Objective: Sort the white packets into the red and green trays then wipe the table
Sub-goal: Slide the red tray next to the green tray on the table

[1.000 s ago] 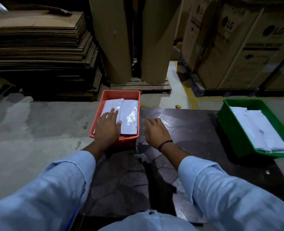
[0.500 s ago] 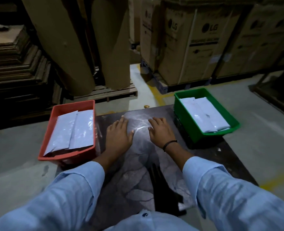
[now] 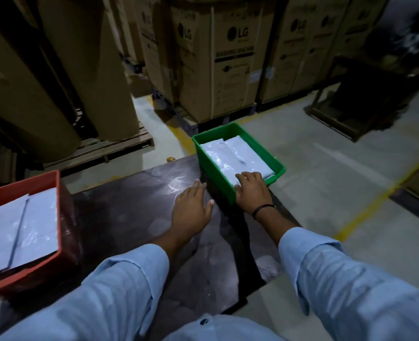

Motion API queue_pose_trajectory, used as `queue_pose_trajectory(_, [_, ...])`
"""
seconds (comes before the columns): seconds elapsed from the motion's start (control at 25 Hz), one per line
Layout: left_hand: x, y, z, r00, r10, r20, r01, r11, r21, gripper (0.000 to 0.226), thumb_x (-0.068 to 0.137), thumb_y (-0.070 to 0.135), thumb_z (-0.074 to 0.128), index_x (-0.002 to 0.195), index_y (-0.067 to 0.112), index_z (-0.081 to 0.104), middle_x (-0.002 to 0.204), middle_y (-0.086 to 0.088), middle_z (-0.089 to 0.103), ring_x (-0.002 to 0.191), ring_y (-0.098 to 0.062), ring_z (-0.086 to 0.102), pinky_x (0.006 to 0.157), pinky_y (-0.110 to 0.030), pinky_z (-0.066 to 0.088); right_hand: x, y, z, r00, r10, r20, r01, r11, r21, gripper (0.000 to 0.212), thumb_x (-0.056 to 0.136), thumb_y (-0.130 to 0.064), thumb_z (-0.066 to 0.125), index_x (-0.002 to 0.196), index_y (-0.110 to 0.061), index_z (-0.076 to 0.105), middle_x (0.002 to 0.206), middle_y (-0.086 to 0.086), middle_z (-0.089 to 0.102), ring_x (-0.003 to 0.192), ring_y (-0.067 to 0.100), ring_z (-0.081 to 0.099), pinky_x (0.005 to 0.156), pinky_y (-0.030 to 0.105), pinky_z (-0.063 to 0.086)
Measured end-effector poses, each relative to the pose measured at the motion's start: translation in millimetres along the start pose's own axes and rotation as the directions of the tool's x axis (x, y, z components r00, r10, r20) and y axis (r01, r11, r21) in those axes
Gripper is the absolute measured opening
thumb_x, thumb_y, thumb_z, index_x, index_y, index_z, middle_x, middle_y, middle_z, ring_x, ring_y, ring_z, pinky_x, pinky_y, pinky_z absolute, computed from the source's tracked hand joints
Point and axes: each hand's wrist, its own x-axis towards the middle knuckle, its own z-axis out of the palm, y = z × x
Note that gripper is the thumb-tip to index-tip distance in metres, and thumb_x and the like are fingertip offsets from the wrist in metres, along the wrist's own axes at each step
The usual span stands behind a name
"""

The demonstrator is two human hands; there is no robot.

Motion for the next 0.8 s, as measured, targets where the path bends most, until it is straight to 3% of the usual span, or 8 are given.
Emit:
queue_pose_trajectory(0.2, [35,54,22,0.988,0.136,0.075,-0.133,0.990,-0.035,0.067,0.098,0.046,0.050,0.155,0.015,0.034,0.165,-0.012,0.028,0.146,-0.030,0.036,0.119,-0.043,0.031,10,65,-5,0.997,0.080,-0.011,-0.080,0.997,0.001,0.044,0.080,-0.027,0.050,0.110,-0.002,0.069,0.108,0.022,0.067,0.101,0.043,0.060,0.096,0.044,0.048])
queue_pose_trajectory(0.36, [46,65,41,0.954,0.238,0.181,-0.245,0.969,0.021,0.069,0.101,0.046,0.047,0.158,0.013,0.027,0.167,-0.012,0.021,0.151,-0.033,0.025,0.123,-0.043,0.022,18,99,-8,0.987,0.102,0.125,-0.093,0.993,-0.076,0.060,0.088,-0.054,0.042,0.125,-0.012,0.064,0.133,0.019,0.058,0.132,0.041,0.042,0.115,0.046,0.031])
queue_pose_trajectory(0.48, [48,61,44,0.944,0.279,0.176,-0.302,0.946,0.121,0.064,0.101,0.045,0.046,0.153,0.010,0.037,0.160,-0.012,0.035,0.150,-0.037,0.024,0.125,-0.045,0.017,17,108,-2,0.975,0.118,0.187,-0.108,0.992,-0.064,0.068,0.090,-0.066,0.034,0.133,-0.019,0.058,0.144,0.014,0.050,0.144,0.037,0.027,0.120,0.047,0.020])
queue_pose_trajectory(0.6, [53,50,39,0.938,0.316,0.141,-0.338,0.924,0.180,0.057,0.099,0.046,0.047,0.143,0.009,0.052,0.145,-0.013,0.052,0.145,-0.039,0.034,0.122,-0.049,0.024,16,99,4,0.983,0.090,0.158,-0.086,0.996,-0.032,0.081,0.084,-0.072,0.021,0.130,-0.018,0.060,0.140,0.013,0.053,0.141,0.037,0.030,0.119,0.047,0.022])
queue_pose_trajectory(0.8, [44,12,28,0.952,0.292,0.094,-0.306,0.925,0.224,0.056,0.097,0.049,0.042,0.130,0.010,0.064,0.132,-0.010,0.061,0.136,-0.039,0.045,0.116,-0.051,0.035,15,62,8,0.992,0.042,0.123,-0.042,0.999,-0.001,0.076,0.086,-0.071,0.034,0.124,-0.012,0.063,0.133,0.017,0.057,0.135,0.038,0.039,0.115,0.045,0.031])
